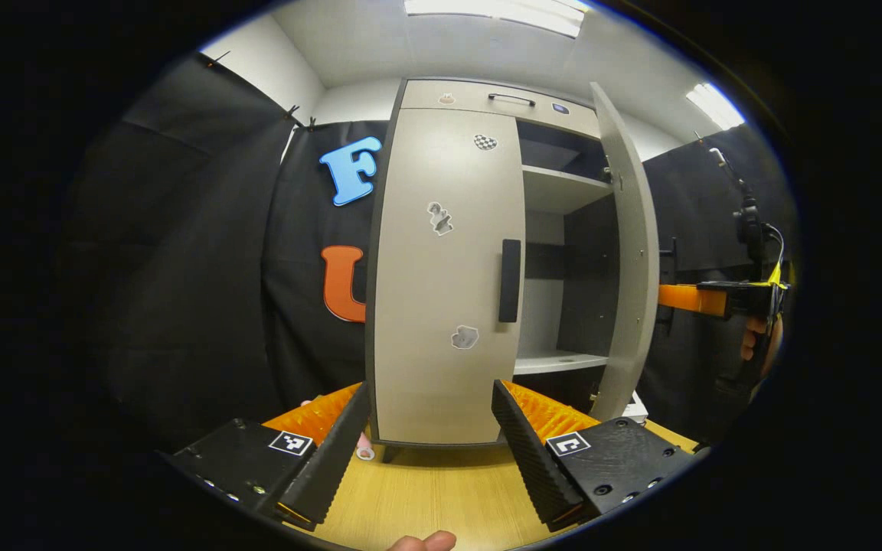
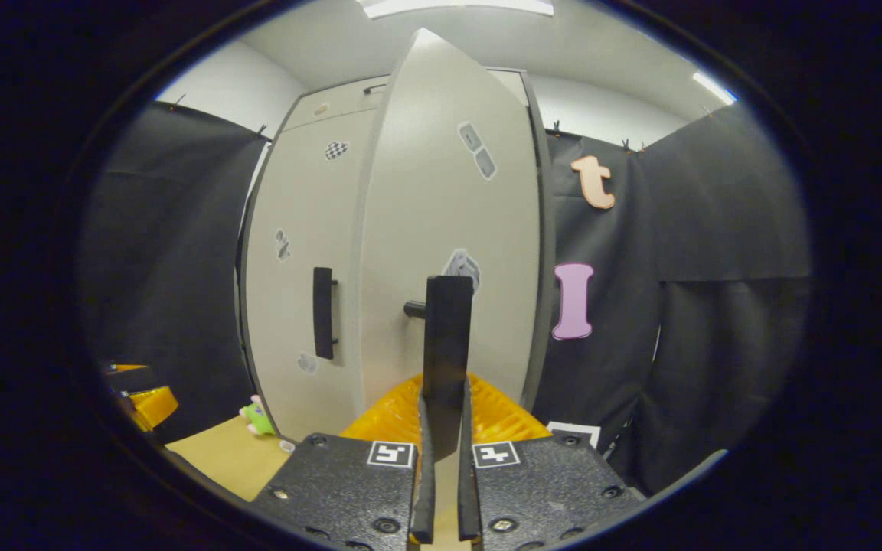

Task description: Open the right door of the double-door shoe cabinet with the right hand, and open the left door with the left hand.

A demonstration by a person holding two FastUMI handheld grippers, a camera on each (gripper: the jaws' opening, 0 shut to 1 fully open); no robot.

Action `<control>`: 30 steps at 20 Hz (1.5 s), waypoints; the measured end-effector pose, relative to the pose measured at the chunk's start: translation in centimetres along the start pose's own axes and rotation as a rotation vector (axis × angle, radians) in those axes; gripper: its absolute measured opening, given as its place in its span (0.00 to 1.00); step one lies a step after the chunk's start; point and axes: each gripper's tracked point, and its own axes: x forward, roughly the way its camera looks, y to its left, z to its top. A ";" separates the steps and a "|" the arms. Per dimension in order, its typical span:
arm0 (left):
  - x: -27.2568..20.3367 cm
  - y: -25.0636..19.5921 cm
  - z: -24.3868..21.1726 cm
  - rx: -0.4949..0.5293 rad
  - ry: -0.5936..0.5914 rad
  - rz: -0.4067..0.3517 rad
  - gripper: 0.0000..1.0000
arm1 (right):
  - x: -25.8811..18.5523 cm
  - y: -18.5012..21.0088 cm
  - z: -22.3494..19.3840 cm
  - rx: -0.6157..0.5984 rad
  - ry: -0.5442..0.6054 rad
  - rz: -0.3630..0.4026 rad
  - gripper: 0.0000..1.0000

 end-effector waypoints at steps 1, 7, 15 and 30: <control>0.1 -0.8 -0.1 -0.002 0.002 -0.015 0.95 | -0.5 -1.2 -0.1 -0.004 0.000 -0.024 0.14; 0.7 -5.3 -0.4 0.009 0.017 -0.115 0.95 | -2.0 -8.5 -0.3 -0.055 0.001 -0.189 0.06; 0.8 -7.2 0.2 0.022 0.013 -0.139 0.95 | -2.4 -11.4 -0.7 -0.008 -0.040 -0.084 0.04; 0.7 -4.1 0.0 0.046 -0.023 -0.020 0.95 | -9.7 -7.7 -0.3 -0.005 -0.018 -0.073 0.04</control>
